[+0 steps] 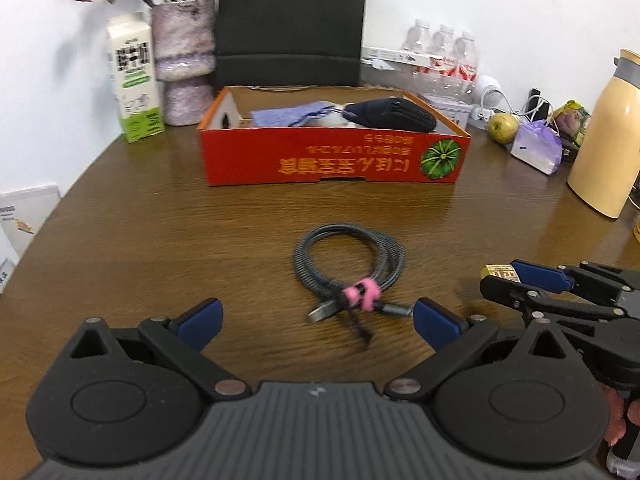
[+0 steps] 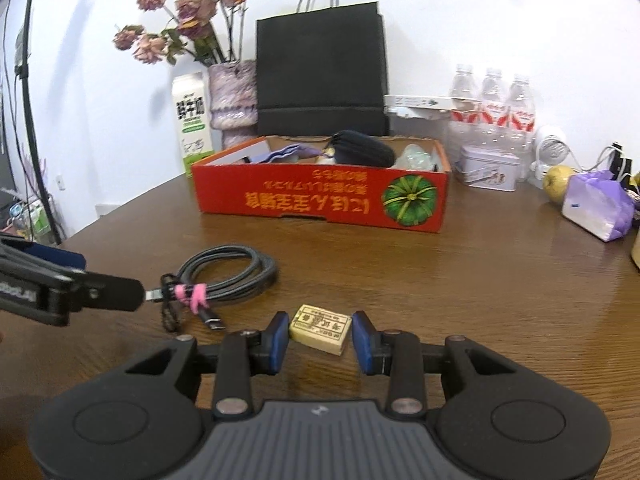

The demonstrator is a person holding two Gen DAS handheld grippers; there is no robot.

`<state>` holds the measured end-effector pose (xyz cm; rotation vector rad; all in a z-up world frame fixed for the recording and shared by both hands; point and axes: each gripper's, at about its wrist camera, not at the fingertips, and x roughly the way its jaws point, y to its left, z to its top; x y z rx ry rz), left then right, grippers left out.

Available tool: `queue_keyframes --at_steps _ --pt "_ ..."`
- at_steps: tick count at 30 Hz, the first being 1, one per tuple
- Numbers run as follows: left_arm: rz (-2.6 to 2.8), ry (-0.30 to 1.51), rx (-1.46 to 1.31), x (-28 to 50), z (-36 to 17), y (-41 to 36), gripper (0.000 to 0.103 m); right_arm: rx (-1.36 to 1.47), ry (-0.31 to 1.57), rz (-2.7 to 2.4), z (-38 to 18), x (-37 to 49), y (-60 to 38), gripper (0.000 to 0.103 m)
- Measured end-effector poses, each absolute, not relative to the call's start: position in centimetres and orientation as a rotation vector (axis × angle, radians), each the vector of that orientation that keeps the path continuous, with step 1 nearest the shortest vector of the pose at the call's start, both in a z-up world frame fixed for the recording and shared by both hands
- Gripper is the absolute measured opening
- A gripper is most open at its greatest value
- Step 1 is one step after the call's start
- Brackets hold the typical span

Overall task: Organize objects
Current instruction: 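Grasp the cream block with the right tool while the left grasps the braided cable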

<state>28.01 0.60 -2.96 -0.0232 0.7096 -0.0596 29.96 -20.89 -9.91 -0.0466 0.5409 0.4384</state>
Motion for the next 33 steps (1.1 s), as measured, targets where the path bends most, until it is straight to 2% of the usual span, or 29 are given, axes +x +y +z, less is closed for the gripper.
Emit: queue_keyframes --at_steps 16,30,33 --pt "-0.071 0.813 -0.018 35.8 -6.6 -2.4 0.103 0.003 0.521 0.398 -9.8 30.8 -23.8 0.033" --pt "-0.058 0.725 0.032 35.1 -7.5 -2.4 0.103 0.026 0.549 0.364 -10.2 31.3 -23.9 0.033" --pt "-0.054 0.699 0.029 34.8 -7.4 -2.4 0.088 0.024 0.551 0.353 -10.2 31.5 -23.9 0.033"
